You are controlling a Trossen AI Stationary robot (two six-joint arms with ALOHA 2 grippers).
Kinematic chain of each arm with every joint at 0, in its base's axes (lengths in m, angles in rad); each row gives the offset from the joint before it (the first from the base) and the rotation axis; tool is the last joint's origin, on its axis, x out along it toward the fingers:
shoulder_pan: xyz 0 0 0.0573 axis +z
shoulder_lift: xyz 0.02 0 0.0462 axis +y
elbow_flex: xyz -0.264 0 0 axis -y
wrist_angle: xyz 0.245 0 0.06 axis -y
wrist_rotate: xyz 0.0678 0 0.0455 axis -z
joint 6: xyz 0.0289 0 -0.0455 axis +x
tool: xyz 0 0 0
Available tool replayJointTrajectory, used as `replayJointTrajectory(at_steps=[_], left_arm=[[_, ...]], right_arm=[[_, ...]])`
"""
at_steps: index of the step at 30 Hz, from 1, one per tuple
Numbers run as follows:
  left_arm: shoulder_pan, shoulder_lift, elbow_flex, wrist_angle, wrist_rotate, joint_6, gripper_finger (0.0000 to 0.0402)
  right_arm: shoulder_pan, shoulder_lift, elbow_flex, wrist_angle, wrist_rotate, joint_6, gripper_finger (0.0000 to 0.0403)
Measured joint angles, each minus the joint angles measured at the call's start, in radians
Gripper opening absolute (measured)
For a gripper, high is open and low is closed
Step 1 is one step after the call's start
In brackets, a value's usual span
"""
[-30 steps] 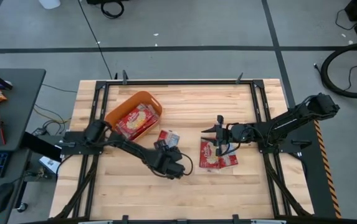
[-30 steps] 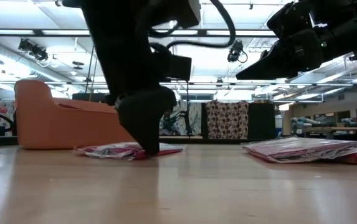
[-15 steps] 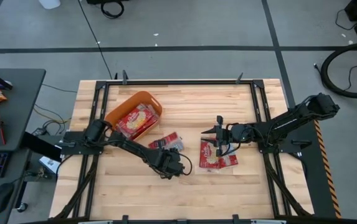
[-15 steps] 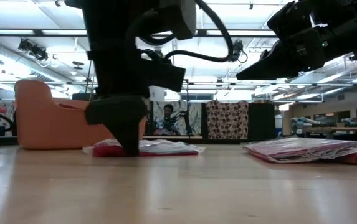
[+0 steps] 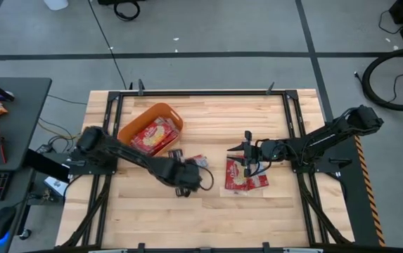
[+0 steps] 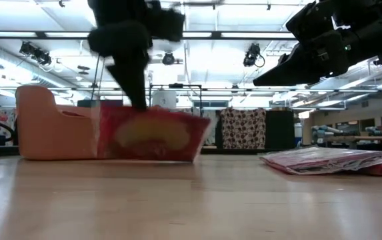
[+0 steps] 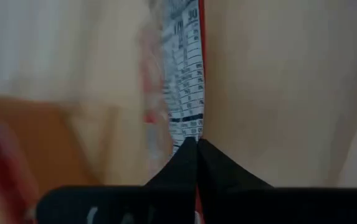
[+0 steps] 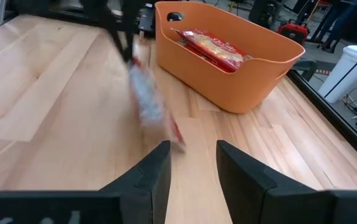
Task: Sort popcorn bags into baskets
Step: Put the red popcorn bag into the orange bin
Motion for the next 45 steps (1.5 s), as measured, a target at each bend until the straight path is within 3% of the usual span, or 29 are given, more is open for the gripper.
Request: replayJointTrajectory(at_steps=[11, 18, 27, 32, 38, 45], left_arm=[[0.012, -0.294, 0.001, -0.377, -0.266, -0.253, 0.0001], [0.021, -0.355, -0.014, -0.604, -0.379, -0.403, 0.0001], [0.092, -0.354, -0.256, -0.532, -0.330, -0.390, 0.0002], [0.130, -0.363, -0.290, -0.553, -0.304, -0.389, 0.0054], [0.128, -0.362, -0.231, -0.495, -0.303, -0.341, 0.0149], [0.080, -0.358, -0.238, -0.028, -0.313, 0.068, 0.0181]], right_arm=[[0.000, 0.000, 0.000, -0.001, 0.000, 0.004, 0.0132], [0.000, 0.000, 0.000, 0.008, 0.000, 0.006, 0.0132], [0.000, 0.000, 0.000, 0.018, -0.008, 0.008, 0.0132], [0.020, 0.010, 0.003, -0.043, -0.029, 0.033, 0.0132], [0.074, 0.046, 0.147, -0.391, 0.056, 0.126, 0.0130], [0.162, 0.121, 0.315, -0.812, 0.135, 0.271, 0.0130]])
